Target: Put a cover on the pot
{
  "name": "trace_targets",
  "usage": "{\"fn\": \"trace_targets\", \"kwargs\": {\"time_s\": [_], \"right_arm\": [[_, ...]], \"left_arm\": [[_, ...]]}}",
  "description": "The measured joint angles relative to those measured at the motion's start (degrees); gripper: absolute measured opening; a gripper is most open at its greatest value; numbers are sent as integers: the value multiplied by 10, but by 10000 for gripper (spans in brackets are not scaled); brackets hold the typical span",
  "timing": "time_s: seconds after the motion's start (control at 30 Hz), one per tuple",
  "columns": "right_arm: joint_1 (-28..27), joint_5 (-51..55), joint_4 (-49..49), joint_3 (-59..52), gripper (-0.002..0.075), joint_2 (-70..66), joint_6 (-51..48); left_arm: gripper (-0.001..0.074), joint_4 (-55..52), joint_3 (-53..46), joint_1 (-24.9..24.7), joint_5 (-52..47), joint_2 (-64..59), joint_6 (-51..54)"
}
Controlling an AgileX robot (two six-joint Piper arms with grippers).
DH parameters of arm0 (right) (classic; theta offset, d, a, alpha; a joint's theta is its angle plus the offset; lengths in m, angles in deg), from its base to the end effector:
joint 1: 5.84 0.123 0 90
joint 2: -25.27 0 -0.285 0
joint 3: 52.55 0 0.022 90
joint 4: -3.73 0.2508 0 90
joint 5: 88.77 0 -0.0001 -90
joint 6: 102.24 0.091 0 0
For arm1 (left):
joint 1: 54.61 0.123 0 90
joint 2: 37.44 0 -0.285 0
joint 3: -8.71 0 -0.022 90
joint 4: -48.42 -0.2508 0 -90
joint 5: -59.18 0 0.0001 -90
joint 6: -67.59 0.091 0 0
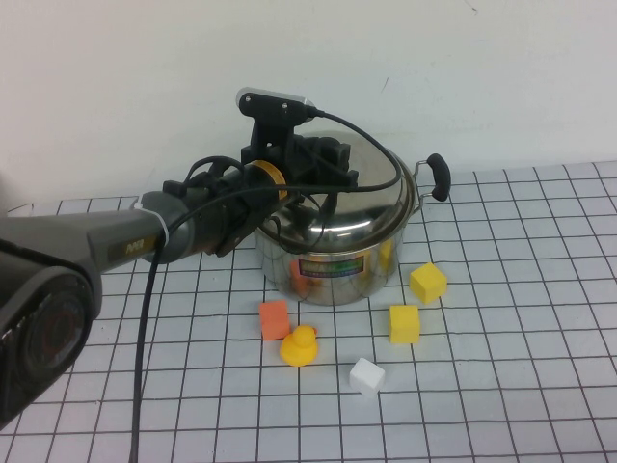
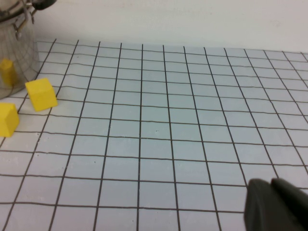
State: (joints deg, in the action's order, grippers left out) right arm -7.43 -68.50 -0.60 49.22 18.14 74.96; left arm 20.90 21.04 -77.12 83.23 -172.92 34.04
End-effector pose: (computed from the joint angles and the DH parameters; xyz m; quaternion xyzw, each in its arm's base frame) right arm 0.0529 -0.0039 0.1761 -0.0287 0.7959 -0.0550 0.6023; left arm 0.4672 -0.2121 0.1861 0.1560 0.7577 -0.2369 0.5878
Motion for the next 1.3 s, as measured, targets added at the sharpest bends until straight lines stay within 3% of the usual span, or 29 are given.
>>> {"fn": "trace_targets", "kwargs": {"time_s": [0.3,0.53,0.73,0.83,0.97,1.03,1.13,1.3], "right_arm": [[0,0,0,0,9,0,0],[0,0,0,0,9,0,0],[0,0,0,0,9,0,0],[0,0,0,0,9,0,0],[0,0,0,0,9,0,0],[0,0,0,0,9,0,0],[0,0,0,0,9,0,0],[0,0,0,0,9,0,0]], "left_arm": [[333,-2,0,0,0,0,-10],[516,-7,0,0,-6,5,-11],[537,-9,0,0,-81,71,1],[464,-9,0,0,-138,118,21],[188,-9,0,0,-230,185,43],[88,-12,0,0,-271,221,50],[26,-13,0,0,-335,273,63],[4,-13,-15,0,-425,355,60]]}}
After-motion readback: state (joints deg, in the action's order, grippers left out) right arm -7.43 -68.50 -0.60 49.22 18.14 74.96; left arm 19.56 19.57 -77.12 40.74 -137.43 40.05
